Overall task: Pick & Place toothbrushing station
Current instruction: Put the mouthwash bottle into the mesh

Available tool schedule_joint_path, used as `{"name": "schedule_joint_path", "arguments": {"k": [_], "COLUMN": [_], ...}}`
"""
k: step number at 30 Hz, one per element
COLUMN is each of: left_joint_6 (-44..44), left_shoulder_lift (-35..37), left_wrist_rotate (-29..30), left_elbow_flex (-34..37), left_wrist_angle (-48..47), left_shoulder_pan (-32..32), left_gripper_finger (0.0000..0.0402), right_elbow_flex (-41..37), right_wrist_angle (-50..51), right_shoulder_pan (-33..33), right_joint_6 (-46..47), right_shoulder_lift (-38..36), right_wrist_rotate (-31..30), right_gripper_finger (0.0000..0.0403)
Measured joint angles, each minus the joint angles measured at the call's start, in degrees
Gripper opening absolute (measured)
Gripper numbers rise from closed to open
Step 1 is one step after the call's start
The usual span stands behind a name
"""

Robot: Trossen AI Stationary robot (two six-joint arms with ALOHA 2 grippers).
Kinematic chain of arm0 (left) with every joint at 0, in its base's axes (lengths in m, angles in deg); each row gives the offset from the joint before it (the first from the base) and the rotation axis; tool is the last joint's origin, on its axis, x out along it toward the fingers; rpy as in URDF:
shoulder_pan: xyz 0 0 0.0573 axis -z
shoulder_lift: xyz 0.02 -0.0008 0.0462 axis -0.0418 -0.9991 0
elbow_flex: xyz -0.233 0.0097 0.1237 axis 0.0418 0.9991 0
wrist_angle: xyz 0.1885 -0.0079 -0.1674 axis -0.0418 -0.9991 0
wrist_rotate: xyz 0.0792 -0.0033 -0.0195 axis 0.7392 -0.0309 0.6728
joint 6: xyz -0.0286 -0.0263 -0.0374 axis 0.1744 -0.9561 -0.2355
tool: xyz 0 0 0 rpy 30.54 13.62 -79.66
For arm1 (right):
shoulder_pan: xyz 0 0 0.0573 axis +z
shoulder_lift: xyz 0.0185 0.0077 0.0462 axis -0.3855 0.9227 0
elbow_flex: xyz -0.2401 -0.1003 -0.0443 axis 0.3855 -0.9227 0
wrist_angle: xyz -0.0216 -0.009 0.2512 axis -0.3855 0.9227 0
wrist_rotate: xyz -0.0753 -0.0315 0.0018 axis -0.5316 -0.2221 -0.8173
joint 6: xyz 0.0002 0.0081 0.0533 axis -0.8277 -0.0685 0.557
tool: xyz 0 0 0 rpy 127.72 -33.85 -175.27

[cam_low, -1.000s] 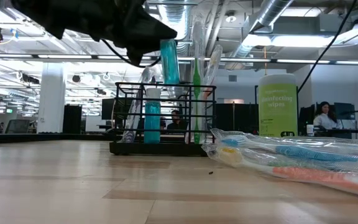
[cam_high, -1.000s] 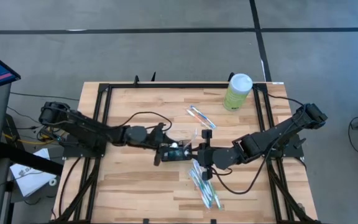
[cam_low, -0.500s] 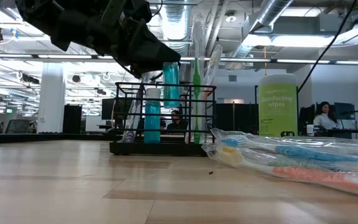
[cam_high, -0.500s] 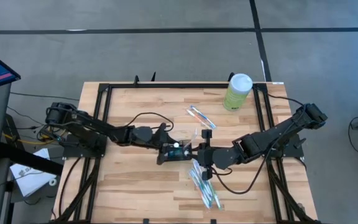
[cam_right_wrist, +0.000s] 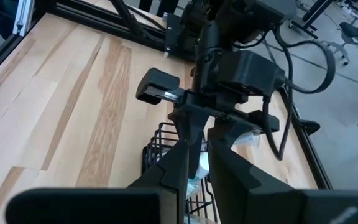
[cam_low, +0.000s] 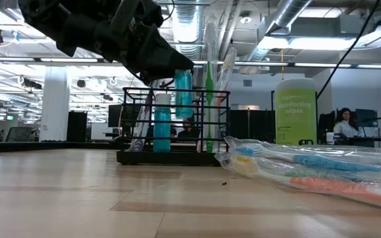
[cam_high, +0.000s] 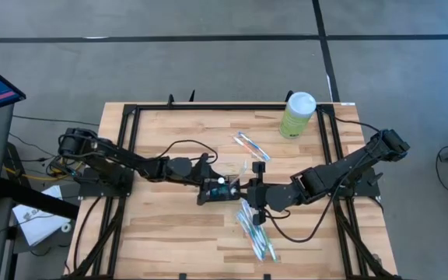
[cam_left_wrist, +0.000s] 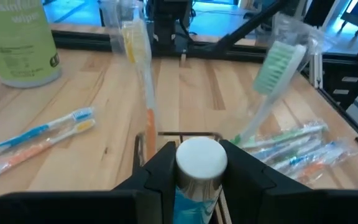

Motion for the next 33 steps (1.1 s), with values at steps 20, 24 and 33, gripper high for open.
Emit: {"name": "schedule_joint_path", "arguments": {"k": [20,24,33], "left_joint_6": [0.13,0.13,0.13], "left_shoulder_lift": [-0.38,-0.38,-0.38], "left_wrist_rotate": [1.34,1.44,1.40], "left_elbow_flex": [0.02,0.02,0.02], "left_wrist_angle": [0.15,0.15,0.15], "left_shoulder_pan": [0.80,0.80,0.80], "left_gripper_finger": [0.0110,0.0108,0.0111], "right_elbow_flex": [0.00,0.00,0.00], "right_wrist_angle": [0.02,0.02,0.02], "right_shoulder_pan": [0.00,0.00,0.00], "right_joint_6": [0.00,0.00,0.00], "right_shoulder_lift": [0.00,0.00,0.00], "right_wrist_rotate": [0.00,0.00,0.00], "right_gripper_finger": [0.0054,0.0054,0.0054]}}
